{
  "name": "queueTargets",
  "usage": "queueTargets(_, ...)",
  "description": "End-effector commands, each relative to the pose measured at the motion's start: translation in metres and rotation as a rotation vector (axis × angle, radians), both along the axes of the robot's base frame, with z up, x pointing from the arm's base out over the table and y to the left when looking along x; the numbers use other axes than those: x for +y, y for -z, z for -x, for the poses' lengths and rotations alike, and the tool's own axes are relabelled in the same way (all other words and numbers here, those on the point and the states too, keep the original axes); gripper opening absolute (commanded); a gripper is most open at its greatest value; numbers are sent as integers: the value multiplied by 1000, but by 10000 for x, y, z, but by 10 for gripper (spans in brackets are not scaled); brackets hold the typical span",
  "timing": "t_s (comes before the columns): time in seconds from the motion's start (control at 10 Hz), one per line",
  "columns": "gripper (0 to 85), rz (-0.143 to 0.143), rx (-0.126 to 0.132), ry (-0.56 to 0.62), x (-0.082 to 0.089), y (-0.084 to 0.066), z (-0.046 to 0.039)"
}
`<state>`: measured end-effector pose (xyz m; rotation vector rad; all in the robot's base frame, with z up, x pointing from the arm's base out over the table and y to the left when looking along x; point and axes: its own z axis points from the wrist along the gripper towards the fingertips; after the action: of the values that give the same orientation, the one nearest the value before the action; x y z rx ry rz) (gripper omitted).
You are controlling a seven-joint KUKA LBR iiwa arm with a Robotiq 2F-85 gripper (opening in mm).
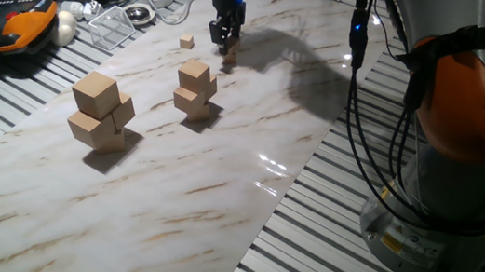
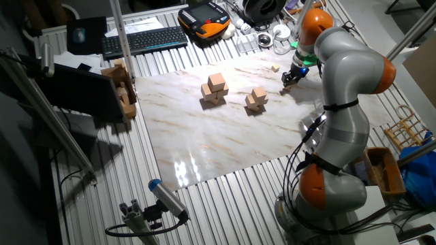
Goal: Stack the blocks into a cross shape
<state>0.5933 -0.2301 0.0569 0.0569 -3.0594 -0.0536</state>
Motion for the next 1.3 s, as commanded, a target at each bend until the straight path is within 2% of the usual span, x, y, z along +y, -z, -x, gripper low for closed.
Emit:
queueTargets(0.0, 510, 0, -1, 0, 0, 0, 1)
queueTargets(0.5, 510, 3, -5, 5, 4, 2, 4)
queueTargets(0.6, 680, 3, -5, 5, 5, 3, 4)
queueTargets(1.2, 680, 5, -8, 5, 8, 5, 7)
